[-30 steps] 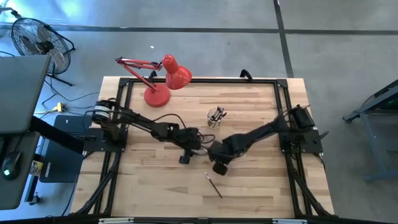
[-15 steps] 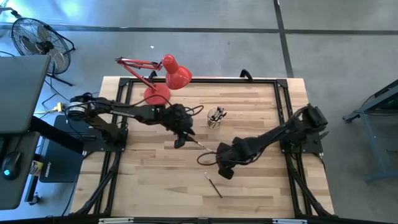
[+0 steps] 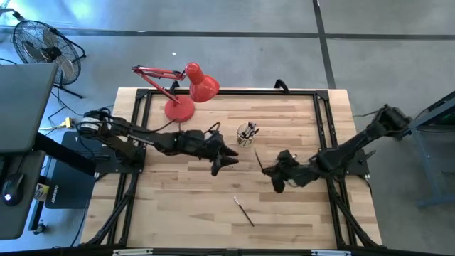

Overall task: Put items in baskets/containers
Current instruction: Put the black eyeshadow brush into the yellow container

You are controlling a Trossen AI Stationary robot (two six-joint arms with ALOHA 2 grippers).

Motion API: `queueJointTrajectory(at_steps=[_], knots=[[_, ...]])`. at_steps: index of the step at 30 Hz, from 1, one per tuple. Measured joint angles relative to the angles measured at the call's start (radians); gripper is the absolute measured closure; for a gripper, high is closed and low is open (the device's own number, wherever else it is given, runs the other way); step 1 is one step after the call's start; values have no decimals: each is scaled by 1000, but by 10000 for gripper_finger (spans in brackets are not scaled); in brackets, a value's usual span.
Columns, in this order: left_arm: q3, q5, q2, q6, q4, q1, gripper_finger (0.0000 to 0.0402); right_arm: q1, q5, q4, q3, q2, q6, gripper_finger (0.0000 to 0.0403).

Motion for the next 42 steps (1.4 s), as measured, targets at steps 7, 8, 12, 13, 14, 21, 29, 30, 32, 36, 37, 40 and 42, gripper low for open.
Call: queueJointTrajectory(at_steps=[7,8,12,13,14,21,29,30,32,36,37,40,42], knots=[[0,-245,56,-175,310,-49,235,-4,127,526,-146,-54,-230,402],[0,-257,57,-207,329,-47,235,-7,125,559,-147,-54,-251,402],[24,-299,58,-297,309,-45,235,-32,80,593,-117,-53,-273,402],[35,-315,58,-299,290,-46,235,-43,61,591,-106,-53,-272,402],[47,-323,58,-299,268,-46,235,-55,40,583,-95,-50,-262,402],[120,-344,58,-298,141,-46,235,-139,-91,460,-41,-48,-166,402],[148,-347,58,-272,119,-46,235,-169,-203,446,-36,-48,-161,402],[152,-350,58,-272,117,-46,235,-169,-209,441,-36,-48,-157,402],[159,-360,58,-270,119,-46,235,-169,-210,430,-36,-48,-146,402],[162,-388,58,-270,118,-46,235,-169,-225,422,-36,-48,-164,402],[162,-394,58,-270,118,-46,235,-169,-225,422,-36,-48,-171,402],[162,-398,58,-272,118,-46,235,-169,-201,422,-36,-48,-184,402],[162,-398,58,-279,118,-46,235,-169,-187,422,-36,-48,-190,402]])
